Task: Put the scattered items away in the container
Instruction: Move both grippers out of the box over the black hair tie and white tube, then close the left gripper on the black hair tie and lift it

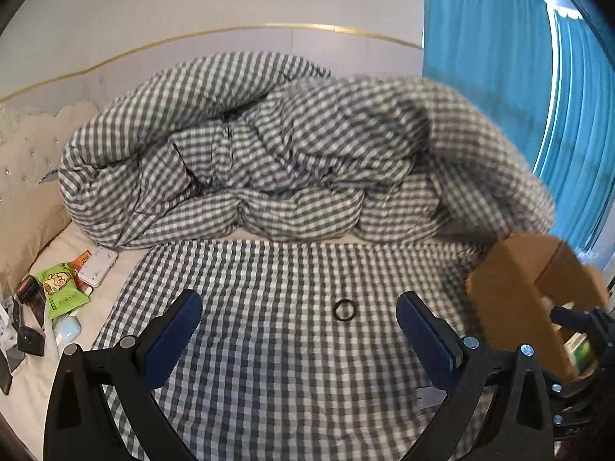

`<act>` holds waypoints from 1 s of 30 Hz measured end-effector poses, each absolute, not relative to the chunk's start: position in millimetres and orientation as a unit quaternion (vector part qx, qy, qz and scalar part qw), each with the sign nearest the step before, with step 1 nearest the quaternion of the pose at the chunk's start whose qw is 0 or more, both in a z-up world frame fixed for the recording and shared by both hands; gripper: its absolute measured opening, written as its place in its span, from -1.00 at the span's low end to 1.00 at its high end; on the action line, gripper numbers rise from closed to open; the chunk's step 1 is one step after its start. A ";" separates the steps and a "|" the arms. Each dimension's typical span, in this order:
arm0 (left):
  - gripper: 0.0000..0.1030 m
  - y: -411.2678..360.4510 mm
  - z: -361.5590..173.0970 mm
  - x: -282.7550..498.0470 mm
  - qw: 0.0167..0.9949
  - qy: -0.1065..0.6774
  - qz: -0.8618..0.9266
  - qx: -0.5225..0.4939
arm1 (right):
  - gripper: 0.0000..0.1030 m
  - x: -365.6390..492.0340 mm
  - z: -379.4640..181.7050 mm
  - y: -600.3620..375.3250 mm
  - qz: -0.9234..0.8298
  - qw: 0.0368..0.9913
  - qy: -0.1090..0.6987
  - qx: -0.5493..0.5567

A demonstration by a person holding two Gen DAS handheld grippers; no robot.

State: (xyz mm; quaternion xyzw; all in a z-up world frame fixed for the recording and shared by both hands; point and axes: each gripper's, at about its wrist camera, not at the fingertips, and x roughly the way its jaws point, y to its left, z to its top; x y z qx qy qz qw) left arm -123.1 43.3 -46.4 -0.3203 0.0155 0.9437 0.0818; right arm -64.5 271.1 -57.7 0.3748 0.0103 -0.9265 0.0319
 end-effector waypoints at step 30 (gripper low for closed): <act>0.32 119.5 -238.2 -282.2 0.123 0.089 0.873 -0.463 | 0.99 -114.5 -162.4 268.6 -0.880 0.079 0.012 0.469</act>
